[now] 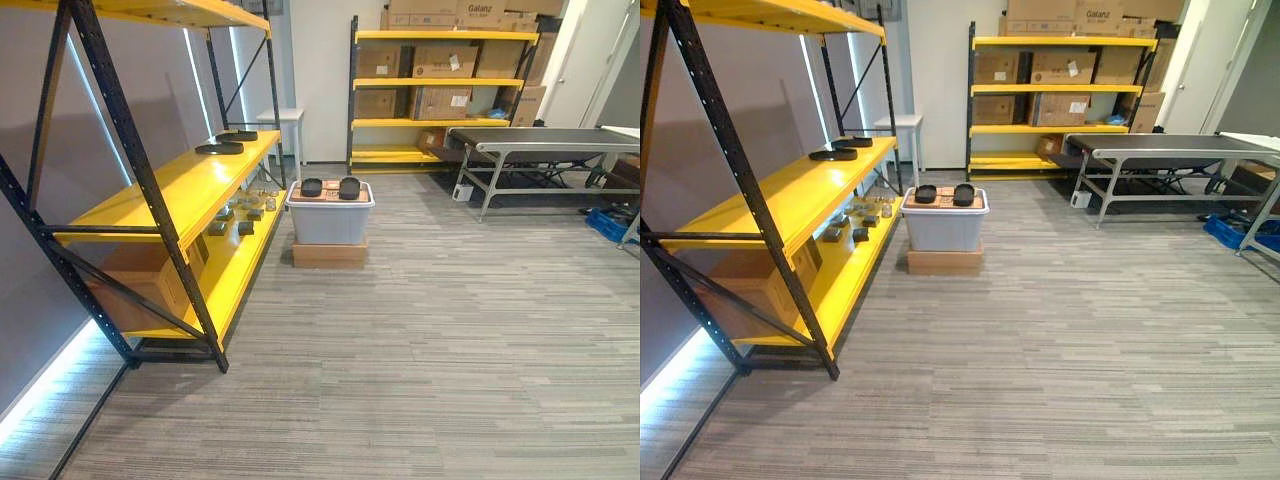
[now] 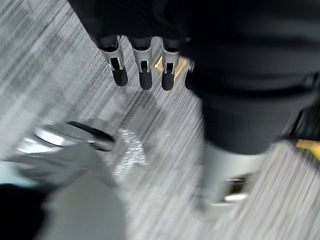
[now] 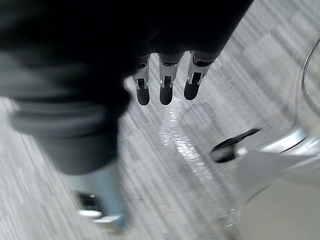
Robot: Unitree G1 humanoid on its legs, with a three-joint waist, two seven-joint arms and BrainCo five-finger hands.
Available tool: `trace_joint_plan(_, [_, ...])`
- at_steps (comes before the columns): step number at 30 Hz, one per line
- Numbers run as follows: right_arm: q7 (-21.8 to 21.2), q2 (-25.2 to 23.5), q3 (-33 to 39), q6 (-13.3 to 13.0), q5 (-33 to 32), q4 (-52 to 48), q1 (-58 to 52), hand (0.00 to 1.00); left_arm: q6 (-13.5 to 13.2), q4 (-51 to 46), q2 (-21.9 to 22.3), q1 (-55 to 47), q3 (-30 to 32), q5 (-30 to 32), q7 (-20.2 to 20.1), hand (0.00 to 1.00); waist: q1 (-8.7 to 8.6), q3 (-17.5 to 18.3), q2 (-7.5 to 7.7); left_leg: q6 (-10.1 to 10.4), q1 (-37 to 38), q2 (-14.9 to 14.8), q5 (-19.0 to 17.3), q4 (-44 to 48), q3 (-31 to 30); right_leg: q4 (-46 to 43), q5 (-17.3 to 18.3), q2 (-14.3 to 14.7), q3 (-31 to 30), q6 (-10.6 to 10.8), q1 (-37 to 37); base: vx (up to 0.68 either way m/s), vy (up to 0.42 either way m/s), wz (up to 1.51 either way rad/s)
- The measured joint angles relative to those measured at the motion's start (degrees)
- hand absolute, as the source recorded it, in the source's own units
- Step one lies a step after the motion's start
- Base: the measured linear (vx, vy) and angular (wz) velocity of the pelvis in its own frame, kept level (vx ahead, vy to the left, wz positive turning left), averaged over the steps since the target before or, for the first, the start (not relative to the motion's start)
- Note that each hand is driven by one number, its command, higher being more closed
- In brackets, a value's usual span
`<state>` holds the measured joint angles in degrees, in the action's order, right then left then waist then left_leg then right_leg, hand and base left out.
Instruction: Walk over and take plastic housings, then place them on the shelf
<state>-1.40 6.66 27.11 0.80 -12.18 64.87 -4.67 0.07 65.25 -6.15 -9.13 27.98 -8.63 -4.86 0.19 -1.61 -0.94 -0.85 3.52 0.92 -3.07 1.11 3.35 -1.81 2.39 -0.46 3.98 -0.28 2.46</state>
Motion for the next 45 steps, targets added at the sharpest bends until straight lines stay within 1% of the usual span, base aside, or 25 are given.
trace_joint_plan(3, [1.1, -0.4, 3.1, -0.1, 0.6, 0.0, 2.0, 0.00, -0.4, 0.0, -0.3, 2.3, 0.1, 0.5, 1.4, 0.00, -0.04, -0.4, -0.07, 0.3, 0.8, 0.0, 0.1, -0.9, -0.6, 1.4, -0.1, 0.0, 1.4, 0.1, 1.7, 0.12, -0.020, 0.14])
trace_joint_plan(5, [1.3, 0.3, 6.2, -0.3, 1.2, -0.2, 3.8, 0.00, -1.2, -1.1, -0.4, 3.0, 0.1, 1.3, 2.2, 0.00, -0.03, -0.8, -0.35, 0.9, 1.8, 0.0, 0.0, -1.3, -0.8, 1.6, 0.1, 0.0, 1.6, 0.4, 2.7, 0.08, -0.032, 0.07])
trace_joint_plan(8, [0.8, 2.2, 6.7, -1.0, 1.1, -0.6, 4.8, 0.00, -2.2, -1.3, -1.7, 3.3, 0.1, 2.0, 2.2, 0.00, -0.09, -1.0, -0.45, 1.2, 2.2, 0.0, -0.2, -1.5, -1.1, 1.5, 0.6, 0.0, 2.2, 1.1, 3.3, 0.04, -0.026, 0.08])
trace_joint_plan(9, [0.6, 2.6, 6.7, -1.1, 1.1, -0.9, 5.0, 0.00, -2.4, -1.3, -2.0, 3.3, 0.1, 2.0, 2.2, 0.00, -0.11, -1.2, -0.46, 1.2, 2.4, 0.0, -0.2, -1.5, -1.4, 1.5, 0.6, 0.0, 2.6, 1.1, 3.4, 0.01, -0.028, 0.12])
trace_joint_plan(10, [0.5, 3.3, 6.7, -1.9, 1.0, -1.2, 5.1, 0.00, -3.0, -1.3, -2.3, 3.2, 0.4, 2.0, 2.2, 0.00, -0.19, -1.5, -0.45, 1.2, 2.6, 0.0, -0.2, -1.8, -1.7, 1.5, 0.7, 0.0, 3.1, 1.3, 3.6, 0.00, -0.020, 0.11])
trace_joint_plan(12, [0.6, 3.9, 6.7, -2.1, 1.0, -1.2, 5.3, 0.00, -3.3, -1.4, -2.4, 2.8, 0.4, 1.9, 2.2, 0.00, -0.23, -1.6, -0.47, 1.2, 2.6, 0.0, -0.2, -2.1, -1.8, 1.5, 0.8, -0.1, 3.2, 1.4, 3.6, 0.00, -0.008, 0.05])
trace_joint_plan(18, [0.7, 4.0, 7.3, -2.1, 1.0, -0.6, 5.8, 0.00, -3.7, -1.7, -2.2, 1.3, 0.4, 0.5, 2.3, 0.00, -0.66, -1.6, -0.49, 1.1, 2.9, 0.1, -0.2, -2.4, -1.8, 1.4, 0.8, -0.2, 3.4, 1.4, 3.7, -0.03, -0.006, 0.00])
trace_joint_plan(21, [0.6, 4.1, 9.0, -2.1, 1.0, 0.2, 6.1, 0.00, -3.8, -1.7, -1.6, 1.1, 0.3, 0.5, 2.2, 0.00, -0.78, -1.8, -0.64, 0.8, 3.5, 0.2, 0.1, -2.7, -1.9, 1.4, 0.9, -0.3, 3.7, 1.4, 4.2, -0.01, -0.004, 0.00])
trace_joint_plan(23, [0.5, 4.1, 9.0, -2.1, 1.0, 1.1, 6.2, 0.00, -3.8, -1.7, -1.1, 0.9, 0.2, 0.6, 2.2, 0.00, -1.23, -1.8, -0.67, 0.9, 3.7, 0.3, 0.3, -3.0, -2.2, 1.4, 1.1, -0.4, 4.4, 1.5, 4.7, -0.05, -0.025, 0.09])
trace_joint_plan(28, [0.1, 4.1, 9.0, -2.0, 1.0, 1.7, 6.3, 0.00, -3.8, -1.7, -1.0, 0.5, -0.5, 1.1, 2.2, 0.00, -1.28, -1.9, -0.90, 0.5, 4.2, 0.4, 1.1, -4.4, -2.1, 1.4, 1.1, -0.5, 4.6, 1.5, 4.5, -0.02, -0.011, 0.02])
trace_joint_plan(31, [0.1, 4.1, 9.0, -2.0, 1.3, 2.0, 6.4, 0.00, -3.8, -1.6, -1.1, 0.4, -2.6, 1.2, 2.1, 0.00, -1.25, -1.9, -0.89, 0.5, 4.4, 0.4, 1.2, -5.0, -1.8, 1.5, 1.1, -0.5, 4.3, 1.5, 4.3, 0.00, -0.014, -0.04])
trace_joint_plan(33, [0.1, 4.1, 9.0, -1.9, 1.7, 2.3, 6.7, 0.00, -3.8, -1.6, -1.2, 0.4, -2.8, 1.2, 2.1, 0.00, -1.24, -2.1, -0.79, 0.5, 4.1, 0.5, 1.1, -5.1, -1.6, 1.5, 1.1, -0.6, 4.2, 1.5, 4.0, 0.00, -0.013, -0.05])
trace_joint_plan(35, [0.1, 4.1, 9.0, -1.8, 1.8, 2.3, 7.4, 0.00, -3.8, -1.6, -1.2, 1.0, -4.2, 1.2, 2.1, 0.00, -1.25, -2.9, -0.83, 0.6, 3.7, 0.7, 1.0, -5.0, -1.3, 1.4, 1.1, -0.8, 4.1, 1.5, 3.4, 0.00, -0.004, -0.05])
trace_joint_plan(36, [0.0, 4.0, 9.9, -1.5, 2.2, 2.3, 7.8, 0.00, -3.8, -1.6, -1.2, 1.5, -5.6, 1.4, 1.9, 0.00, -1.18, -3.7, -0.89, 0.3, 3.4, 1.0, -0.1, -4.5, -0.8, -0.1, 2.1, -1.3, 4.0, 2.4, 2.6, 0.00, 0.009, -0.06])
trace_joint_plan(37, [-0.1, 4.0, 10.6, -1.5, 2.4, 2.3, 8.0, 0.00, -3.8, -1.6, -1.2, 1.6, -6.5, 1.6, 1.8, 0.00, -1.07, -4.3, -0.76, -0.1, 3.4, 1.1, -0.7, -3.8, -0.4, -2.2, 3.9, -1.7, 4.0, 3.4, 1.7, 0.02, 0.028, -0.08])
trace_joint_plan(39, [-0.3, 4.1, 11.3, -1.4, 3.6, 2.3, 8.0, 0.00, -3.7, -1.6, -1.2, 1.6, -7.5, 2.1, 1.5, 0.00, -1.12, -5.6, -0.53, -1.2, 3.4, 2.2, -2.8, -1.5, -0.1, -10.6, 8.6, -3.6, 3.8, 5.5, -0.8, 0.04, 0.049, -0.07])
trace_joint_plan(40, [-0.4, 4.3, 11.4, -1.3, 3.7, 2.2, 7.8, 0.00, -3.6, -1.4, -1.2, 1.5, -8.6, 2.2, 1.3, 0.00, -1.12, -6.1, -0.80, -2.5, 4.0, 2.6, -4.0, -1.1, -0.1, -17.9, 10.1, -5.0, 4.5, 7.4, -3.5, 0.06, 0.068, -0.13])
trace_joint_plan(41, [-0.4, 4.2, 11.7, -1.3, 3.7, 2.2, 7.9, 0.00, -3.6, -1.2, -1.3, 1.5, -9.3, 2.3, 1.2, 0.00, -0.94, -6.3, -1.12, -2.9, 4.4, 2.6, -4.3, -1.2, 0.1, -22.8, 10.1, -5.5, 5.0, 7.4, -5.9, 0.08, 0.098, -0.09])
trace_joint_plan(42, [-0.6, 4.0, 11.6, -1.0, 3.7, 2.3, 8.0, 0.00, -3.4, -1.1, -2.0, 1.8, -10.8, 2.8, 0.9, 0.00, -1.39, -7.1, -1.48, -3.6, 5.6, 2.6, -4.6, -1.5, -0.3, -32.5, 10.7, -6.9, 6.5, 7.2, -10.9, 0.09, 0.093, 0.00])
trace_joint_plan(43, [-0.6, 3.8, 11.3, -0.7, 3.7, 2.7, 8.0, 0.00, -3.2, -1.0, -2.9, 2.0, -11.7, 3.2, 0.9, 0.00, -1.54, -7.4, -1.79, -3.9, 6.7, 2.4, -4.9, -1.8, -0.5, -34.6, 11.6, -7.2, 7.6, 6.8, -12.5, 0.20, 0.095, 0.03])
trace_joint_plan(44, [-0.8, 3.8, 10.7, -0.7, 3.7, 3.4, 8.3, 0.00, -3.1, -1.0, -4.0, 2.6, -11.8, 3.2, 0.9, 0.00, -1.56, -7.8, -2.17, -4.1, 7.3, 1.6, -5.6, -1.8, -0.6, -34.1, 12.0, -6.6, 9.1, 6.1, -15.0, 0.22, 0.044, 0.01])
trace_joint_plan(45, [-0.8, 3.8, 10.4, -0.7, 3.7, 3.6, 8.4, 0.00, -3.1, -1.0, -4.5, 3.2, -11.8, 3.2, 0.9, 0.00, -1.69, -8.0, -2.12, -3.9, 7.8, 0.9, -6.0, -1.8, -0.7, -32.9, 12.0, -6.1, 10.2, 6.0, -16.0, 0.30, 0.008, 0.09])
